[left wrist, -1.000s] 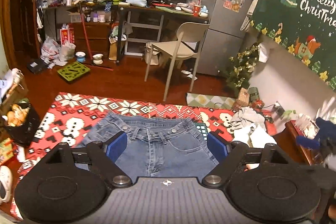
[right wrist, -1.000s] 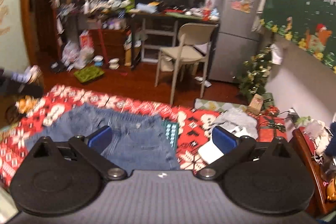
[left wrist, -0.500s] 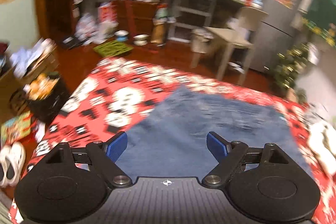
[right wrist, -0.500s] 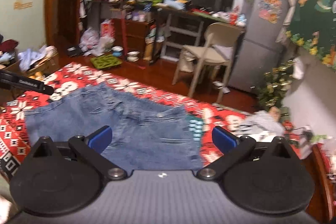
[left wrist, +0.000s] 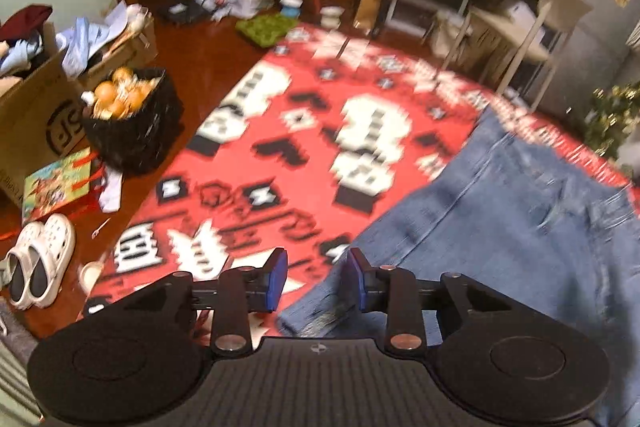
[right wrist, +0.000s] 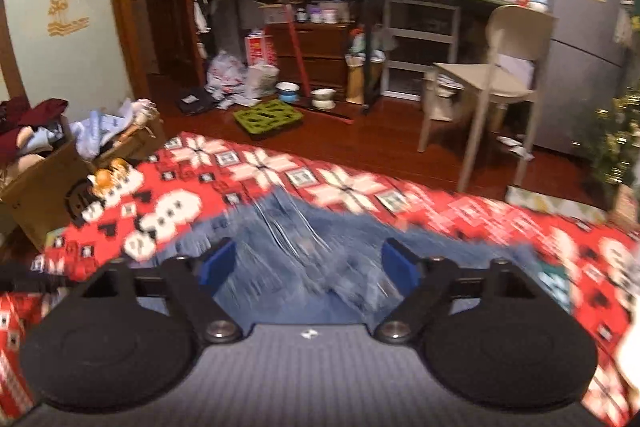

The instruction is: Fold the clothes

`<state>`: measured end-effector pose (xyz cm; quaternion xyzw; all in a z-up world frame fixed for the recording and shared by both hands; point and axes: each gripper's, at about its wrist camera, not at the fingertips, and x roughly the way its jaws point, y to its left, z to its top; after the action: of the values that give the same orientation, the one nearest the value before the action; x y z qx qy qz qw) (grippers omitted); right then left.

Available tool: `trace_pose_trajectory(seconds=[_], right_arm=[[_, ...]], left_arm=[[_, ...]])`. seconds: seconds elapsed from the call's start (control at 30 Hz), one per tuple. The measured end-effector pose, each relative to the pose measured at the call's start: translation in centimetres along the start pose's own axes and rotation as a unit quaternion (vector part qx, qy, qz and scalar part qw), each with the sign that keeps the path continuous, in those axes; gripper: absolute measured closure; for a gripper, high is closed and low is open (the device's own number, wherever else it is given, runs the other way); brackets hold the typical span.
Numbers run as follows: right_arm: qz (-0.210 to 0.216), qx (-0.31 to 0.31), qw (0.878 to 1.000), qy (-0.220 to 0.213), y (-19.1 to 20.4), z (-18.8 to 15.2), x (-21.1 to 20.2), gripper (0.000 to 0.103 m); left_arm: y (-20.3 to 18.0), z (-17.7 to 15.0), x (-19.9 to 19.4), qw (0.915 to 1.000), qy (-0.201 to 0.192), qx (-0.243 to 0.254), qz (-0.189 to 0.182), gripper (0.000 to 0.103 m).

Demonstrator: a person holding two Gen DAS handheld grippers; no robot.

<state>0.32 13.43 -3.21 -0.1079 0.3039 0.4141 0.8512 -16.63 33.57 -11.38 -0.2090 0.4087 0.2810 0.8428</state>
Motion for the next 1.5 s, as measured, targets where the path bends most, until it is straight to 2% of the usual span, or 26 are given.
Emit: trace_pose_trajectory(seconds=[0.07,0.1,0.33,0.5,0.53,0.57,0.63,0.97,1.03,1.07,1.1,1.17,1.23,1.33,1.5], right_arm=[[0.011,0.002,1.0,0.007,0.2,1.5,3.5,0.05],[0.017,0.003,1.0,0.01,0.3,2.3,5.2,0.054],[0.028,-0.037,0.997,0.068,1.5,5.2,16.3,0.064],[0.009,-0.035,0.997,0.072,1.9,5.0,18.4,0.068],[0.004,-0.034,0.997,0.072,1.9,5.0,18.8,0.072],[0.0,-0.033,0.997,0.072,2.0,4.9,19.1,0.09],[-0.009,-0.031,0.997,0.072,2.1,4.8,19.7,0.098],[-0.044,-0.022,0.996,0.076,2.6,3.7,22.8,0.097],[-0.042,-0.016,0.996,0.071,2.3,3.7,22.8,0.091],[-0.042,-0.003,0.997,0.068,1.8,3.8,22.5,0.08],[-0.043,0.01,0.997,0.062,1.3,4.1,21.9,0.066],[-0.044,0.027,0.998,0.045,0.4,4.7,20.2,0.057],[-0.03,0.036,0.998,0.036,-0.2,5.1,18.4,0.056],[-0.001,0.053,0.998,0.031,-0.7,4.6,15.4,0.056],[0.059,0.087,0.994,0.032,-1.0,2.2,9.7,0.056]], left_arm=[[0.1,0.1,0.2,1.0,-0.006,-0.002,0.0,0.072],[0.2,0.2,0.4,1.0,-0.009,-0.003,0.001,0.072],[0.4,0.4,1.2,0.9997,-0.023,-0.009,0.003,0.073],[-0.3,-0.1,1.2,0.9993,-0.035,0.011,0.012,0.078],[-0.5,-0.1,1.3,0.9991,-0.037,0.016,0.017,0.08],[-0.6,-0.2,1.3,0.9988,-0.04,0.021,0.022,0.083],[-0.8,-0.4,1.5,0.9979,-0.047,0.03,0.034,0.088],[-1.2,-0.7,1.4,0.9966,-0.058,0.036,0.047,0.088],[-1.0,-0.7,1.4,0.9971,-0.055,0.028,0.044,0.09],[-0.7,-0.6,1.4,0.9976,-0.052,0.021,0.039,0.091],[-0.2,-0.3,1.4,0.9987,-0.046,0.007,0.022,0.091],[0.8,0.2,1.4,0.9991,-0.033,-0.022,-0.015,0.092],[1.9,0.7,1.5,0.9971,-0.019,-0.052,-0.052,0.091],[2.7,0.8,1.8,0.9949,-0.004,-0.067,-0.075,0.091],[0.6,-0.2,0.9,0.9982,-0.014,0.032,-0.049,0.09]])
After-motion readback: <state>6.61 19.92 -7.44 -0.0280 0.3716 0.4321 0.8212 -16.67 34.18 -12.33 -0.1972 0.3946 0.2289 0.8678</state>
